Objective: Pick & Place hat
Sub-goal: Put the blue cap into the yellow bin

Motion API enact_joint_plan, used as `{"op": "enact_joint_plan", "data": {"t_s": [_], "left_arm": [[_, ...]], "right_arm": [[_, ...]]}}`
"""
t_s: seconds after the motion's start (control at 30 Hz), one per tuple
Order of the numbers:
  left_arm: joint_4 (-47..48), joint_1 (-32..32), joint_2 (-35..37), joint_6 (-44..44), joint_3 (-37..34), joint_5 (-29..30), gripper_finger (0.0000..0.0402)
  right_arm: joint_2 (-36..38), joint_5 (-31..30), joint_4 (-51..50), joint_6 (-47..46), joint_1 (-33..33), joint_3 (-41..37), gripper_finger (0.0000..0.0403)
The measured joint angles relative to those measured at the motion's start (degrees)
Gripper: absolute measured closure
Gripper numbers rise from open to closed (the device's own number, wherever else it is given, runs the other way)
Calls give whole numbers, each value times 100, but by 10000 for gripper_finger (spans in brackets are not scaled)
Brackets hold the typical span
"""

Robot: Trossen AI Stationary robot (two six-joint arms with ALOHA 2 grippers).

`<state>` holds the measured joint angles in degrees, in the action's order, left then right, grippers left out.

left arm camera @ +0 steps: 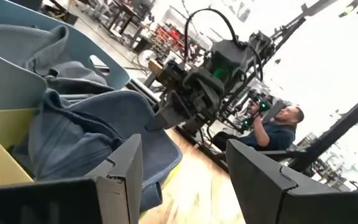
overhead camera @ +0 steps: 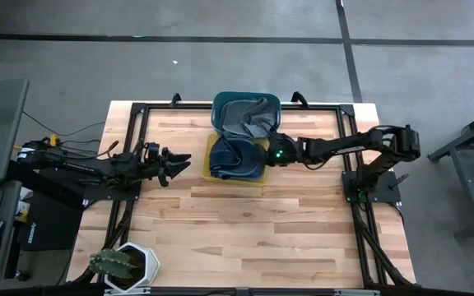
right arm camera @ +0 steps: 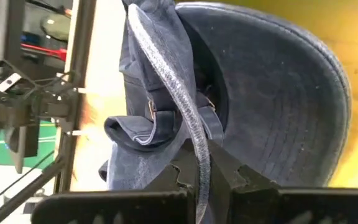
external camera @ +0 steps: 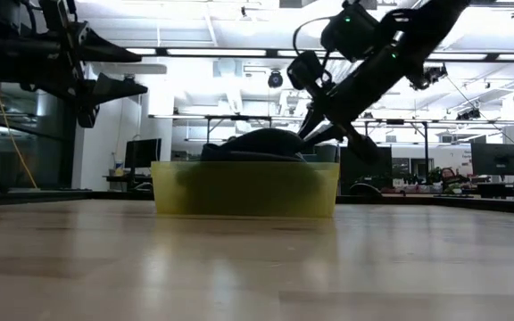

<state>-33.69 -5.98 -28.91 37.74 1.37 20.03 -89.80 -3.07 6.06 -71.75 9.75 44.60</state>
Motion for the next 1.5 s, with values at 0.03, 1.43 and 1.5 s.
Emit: {"op": "enact_joint_plan", "data": {"t_s": [0.03,1.43,1.5], "left_arm": [[2,-2,-1,0,-3,-24,225],[-644,-2,33,-531,-31,-651,225],[-645,-2,35,-534,-31,-677,225]], "right_arm": [[-21,1,-199,-2,1,96,398],[108,359,-2558,-340,-39,549,261],[209,320,-2560,-277,-38,548,259]]}}
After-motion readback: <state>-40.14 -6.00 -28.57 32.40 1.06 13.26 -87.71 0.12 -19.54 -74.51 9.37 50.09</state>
